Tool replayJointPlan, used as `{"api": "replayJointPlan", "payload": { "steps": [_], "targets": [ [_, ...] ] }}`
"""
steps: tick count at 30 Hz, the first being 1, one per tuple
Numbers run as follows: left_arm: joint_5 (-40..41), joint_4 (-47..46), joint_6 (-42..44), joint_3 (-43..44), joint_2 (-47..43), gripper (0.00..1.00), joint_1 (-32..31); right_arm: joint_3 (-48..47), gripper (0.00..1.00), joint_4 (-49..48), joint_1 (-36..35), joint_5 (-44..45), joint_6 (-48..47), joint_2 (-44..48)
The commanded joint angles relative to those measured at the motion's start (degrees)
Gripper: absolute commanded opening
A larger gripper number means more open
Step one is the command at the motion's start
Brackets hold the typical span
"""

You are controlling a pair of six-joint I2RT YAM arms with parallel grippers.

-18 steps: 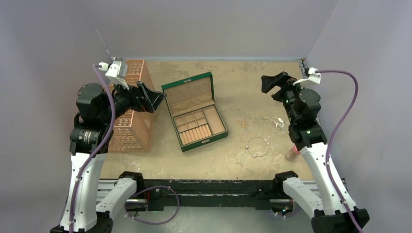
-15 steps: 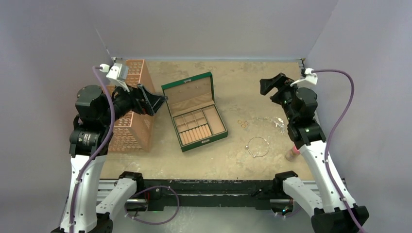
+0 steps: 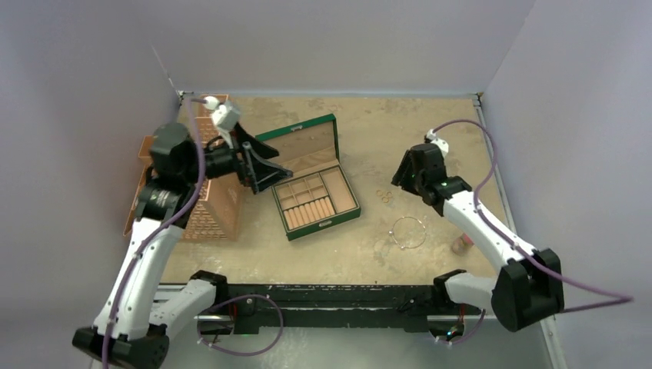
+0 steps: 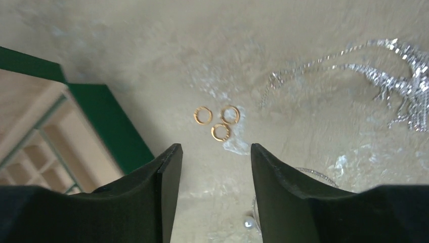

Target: Organize the mixed jewelry

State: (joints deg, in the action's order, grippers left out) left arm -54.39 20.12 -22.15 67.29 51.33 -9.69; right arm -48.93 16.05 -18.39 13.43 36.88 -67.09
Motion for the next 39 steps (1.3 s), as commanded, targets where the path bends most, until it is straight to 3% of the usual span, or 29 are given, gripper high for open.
{"api": "replayJointPlan", "payload": {
  "steps": [1, 2, 5, 14, 23, 29, 39],
  "targets": [
    [7.3, -5.7, -0.8, -1.4, 4.3, 0.92, -10.9, 1.7, 0.49, -1.2, -1.8, 4.2, 4.4, -4.8],
    [8.9, -5.7, -0.8, -1.3, 5.8, 0.90, -13.0, 1.7, 0.42, -2.2, -2.1, 4.0, 4.3, -6.3],
    [13.0, -5.6, -1.3, -1.1, 9.4, 0.85, -16.5, 1.1, 0.35, -3.9, -2.8, 4.2, 4.3, -10.8],
    [13.5, -14.8, -8.8, -8.3, 12.2, 0.74, -18.8, -0.1, 0.28, -7.6, -3.2, 8.5, 5.7, -18.5],
    [15.2, -15.2, -9.5, -10.4, 13.2, 0.77, -19.4, -3.4, 0.24, -8.4, -3.3, 8.0, 4.3, -23.6],
    [16.4, -15.0, -9.6, -11.1, 13.4, 0.77, -19.5, -5.6, 0.29, -7.7, -4.3, 5.3, 0.0, -26.4],
    [18.1, -14.4, -9.8, -12.0, 13.2, 0.76, -19.5, -7.1, 0.24, -5.8, -5.1, 6.6, -0.2, -29.5]
  ]
}}
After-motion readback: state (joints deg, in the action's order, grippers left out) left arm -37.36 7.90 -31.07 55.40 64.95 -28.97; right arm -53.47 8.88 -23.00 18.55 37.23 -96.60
